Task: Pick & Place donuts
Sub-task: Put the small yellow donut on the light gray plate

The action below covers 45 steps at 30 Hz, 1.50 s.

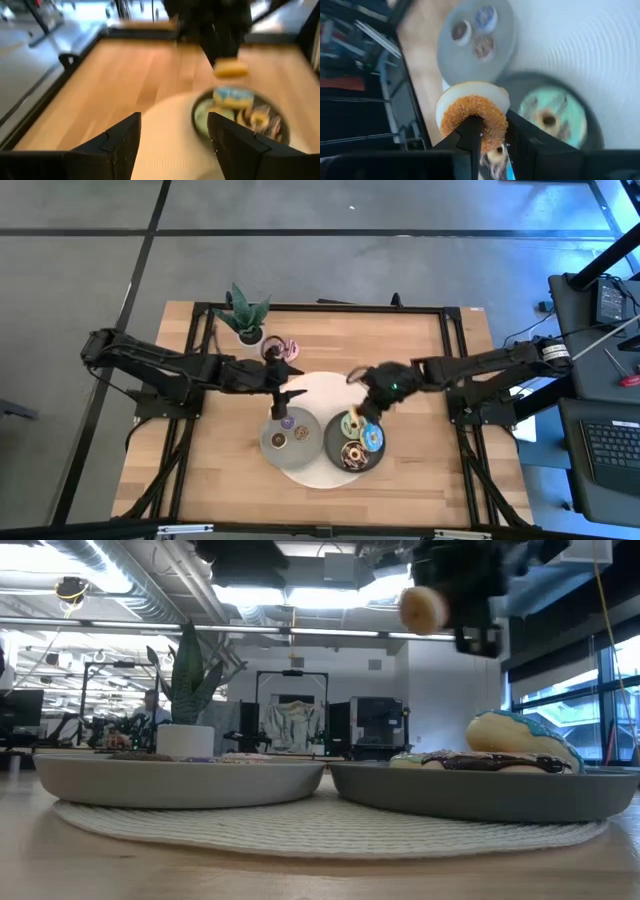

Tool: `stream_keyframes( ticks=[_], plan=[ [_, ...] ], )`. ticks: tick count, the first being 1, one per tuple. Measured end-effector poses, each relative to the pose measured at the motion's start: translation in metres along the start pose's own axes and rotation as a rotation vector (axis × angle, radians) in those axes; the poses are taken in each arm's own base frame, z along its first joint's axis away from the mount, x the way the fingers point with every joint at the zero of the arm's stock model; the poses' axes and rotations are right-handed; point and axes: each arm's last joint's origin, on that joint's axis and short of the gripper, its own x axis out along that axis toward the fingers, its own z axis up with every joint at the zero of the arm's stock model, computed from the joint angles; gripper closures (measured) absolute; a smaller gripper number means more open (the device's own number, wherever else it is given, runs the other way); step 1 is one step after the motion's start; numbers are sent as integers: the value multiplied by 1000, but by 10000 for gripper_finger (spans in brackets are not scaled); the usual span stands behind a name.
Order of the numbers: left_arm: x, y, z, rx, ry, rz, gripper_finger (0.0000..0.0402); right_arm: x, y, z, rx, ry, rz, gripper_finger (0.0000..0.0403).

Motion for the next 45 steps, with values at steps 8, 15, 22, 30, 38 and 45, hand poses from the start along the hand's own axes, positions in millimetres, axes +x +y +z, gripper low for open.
stream_keyframes(
  ticks=[8, 15, 22, 30, 38, 45],
  plan=[
    [15, -8, 20, 206, 129, 10, 189, 13, -11, 34, -32, -32, 184, 322],
    [36, -19, 28, 387, 152, -86, 196, 26, 5, 62, -110, 28, 265, 322],
    [41, -20, 32, 410, 149, -124, 207, 27, 19, 91, -173, 79, 143, 322],
    [39, -24, 30, 409, 161, -164, 222, 23, 26, 108, -212, 83, 103, 322],
    [39, -24, 31, 446, 148, -152, 237, 23, 26, 109, -198, 86, 114, 322],
    [39, -24, 33, 475, 133, -142, 250, 23, 26, 109, -189, 81, 120, 322]
  ],
)
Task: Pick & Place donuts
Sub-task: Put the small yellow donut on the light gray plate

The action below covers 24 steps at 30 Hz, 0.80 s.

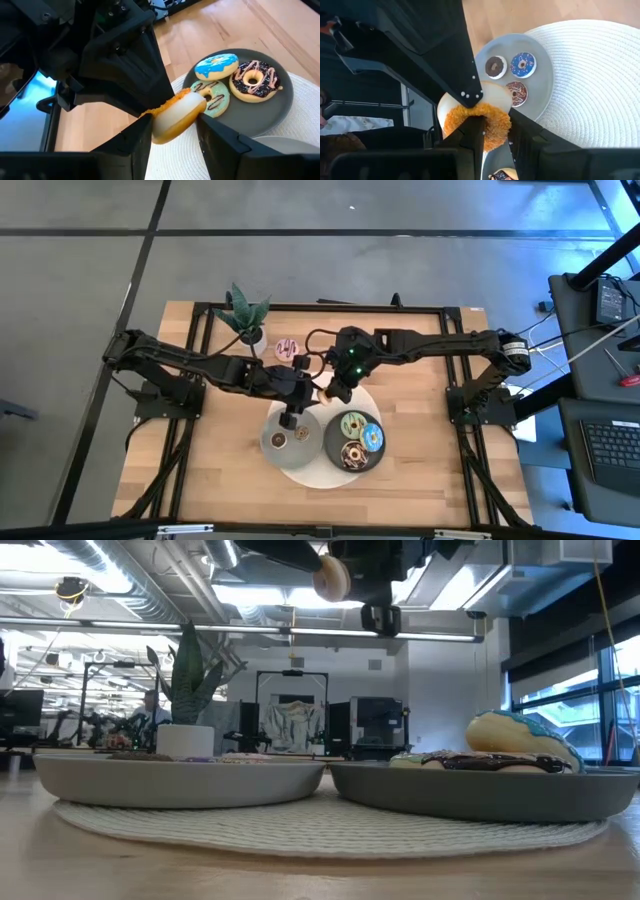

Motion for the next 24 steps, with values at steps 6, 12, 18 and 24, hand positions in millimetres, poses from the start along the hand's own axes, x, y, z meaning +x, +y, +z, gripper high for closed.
stream_keyframes(
  ticks=[6, 12, 18, 24],
  plan=[
    [0, 0, 0, -1, 5, 13, 272, 0, 0, 0, -3, -5, 2, 322],
    [0, 0, -1, -2, 9, 18, 300, 0, 0, 0, -3, -6, 2, 322],
    [0, 1, -1, -1, 15, 22, 323, 0, 0, 0, -5, -7, -1, 322],
    [0, 0, -1, 0, 17, 22, 342, 0, 0, 0, -53, -7, -1, 322]
  ],
)
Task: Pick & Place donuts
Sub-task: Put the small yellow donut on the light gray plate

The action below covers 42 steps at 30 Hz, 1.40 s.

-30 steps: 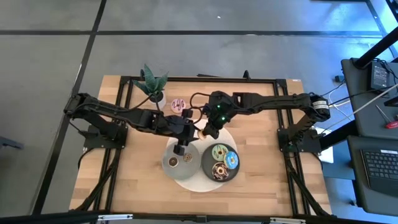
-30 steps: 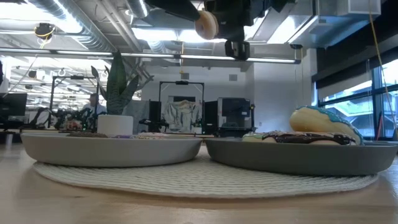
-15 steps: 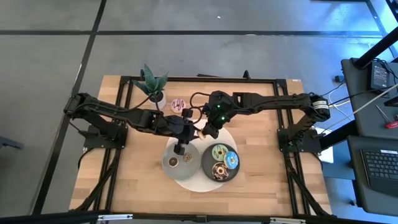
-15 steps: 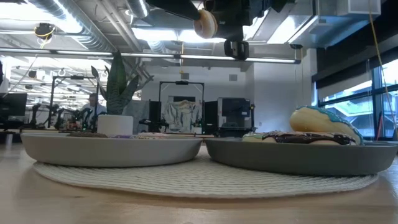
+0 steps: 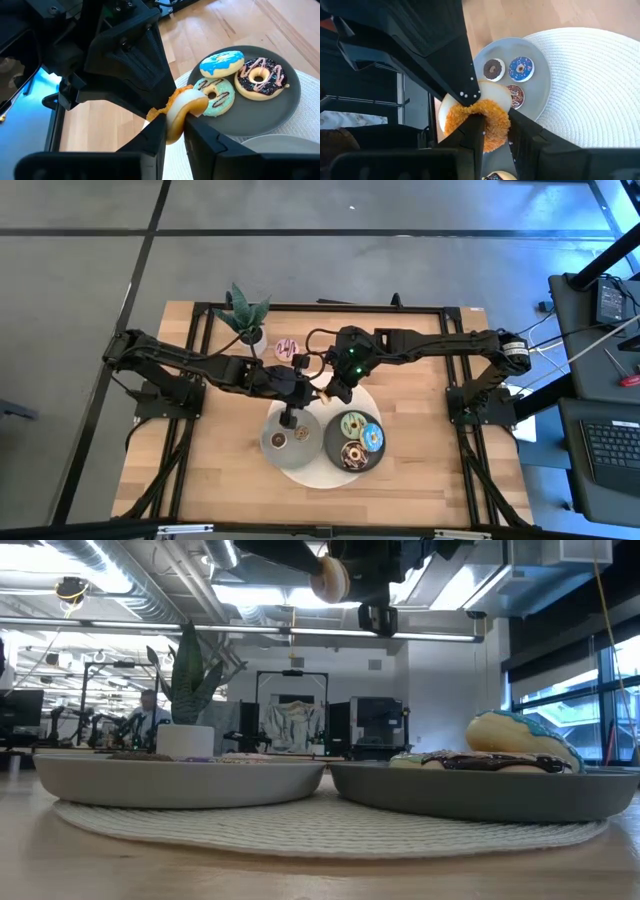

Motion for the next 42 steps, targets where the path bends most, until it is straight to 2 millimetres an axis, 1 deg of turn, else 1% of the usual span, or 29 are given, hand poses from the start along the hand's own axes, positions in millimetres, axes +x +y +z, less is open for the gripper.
stream_keyframes(
  ticks=[15, 17, 20, 26, 30, 33, 35, 42],
  plan=[
    [0, 0, -1, 1, 8, 7, 363, 0, -1, 1, -27, -24, -41, 322],
    [0, 0, -1, 1, 9, 12, 364, 0, -1, 1, -30, -30, -39, 316],
    [0, 0, -1, 1, 9, 13, 366, 0, -1, 2, -38, -34, -38, 289],
    [-1, 0, 0, 0, 6, 13, 368, -2, -4, 1, -14, -26, -55, 195],
    [-1, -1, 0, -9, 6, 10, 368, -8, -8, 1, 34, -7, -64, 152],
    [-2, -1, -1, -20, 15, 7, 369, -13, -8, 2, 34, -12, -51, 136],
    [-3, -1, -3, -45, 31, 1, 370, -21, -6, 3, 34, -20, -42, 131],
    [-4, -6, -5, -90, 69, -7, 370, -54, -3, 5, 11, -87, -60, 133]
  ],
)
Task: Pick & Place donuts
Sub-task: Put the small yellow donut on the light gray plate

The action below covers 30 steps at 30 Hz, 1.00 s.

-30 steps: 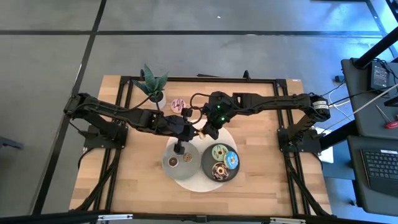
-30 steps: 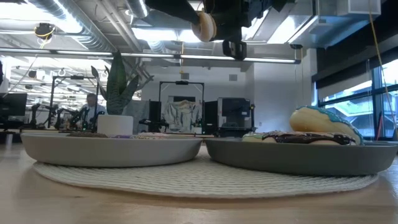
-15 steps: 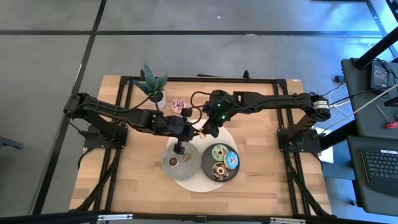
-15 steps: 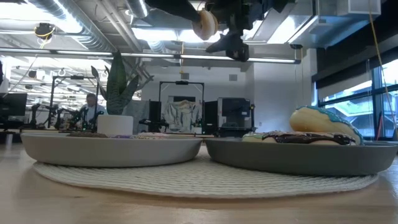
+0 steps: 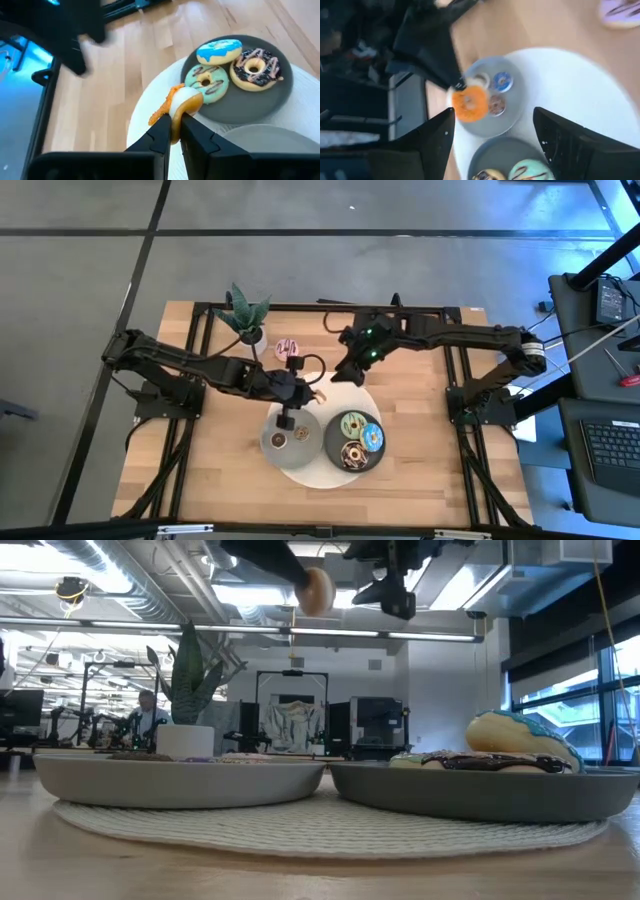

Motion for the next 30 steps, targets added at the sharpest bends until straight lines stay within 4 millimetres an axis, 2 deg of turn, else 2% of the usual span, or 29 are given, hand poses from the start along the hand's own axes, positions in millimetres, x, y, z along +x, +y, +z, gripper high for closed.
stream_keyframes(
  ticks=[3, 9, 12, 18, 21, 26, 30],
  plan=[
    [-3, -4, -4, -27, 38, -16, 370, -8, -1, 1, -1, -45, -66, 134],
    [-12, -13, -11, -100, 113, -100, 370, -12, -10, 1, -2, -72, -211, 134],
    [-16, -24, -15, -74, 161, -138, 370, -13, -12, 2, 4, -92, -256, 134],
    [-26, -48, -12, -58, 141, -201, 369, -14, -14, 2, 50, -101, -274, 135],
    [-34, -60, -14, -57, 128, -161, 368, -14, -14, -1, 71, -84, -281, 135],
    [-47, -82, -17, -177, 22, -49, 368, -11, -11, -7, 59, -45, -304, 135],
    [-47, -97, -30, -248, -65, 119, 368, -11, -11, -10, 33, -29, -347, 134]
  ],
)
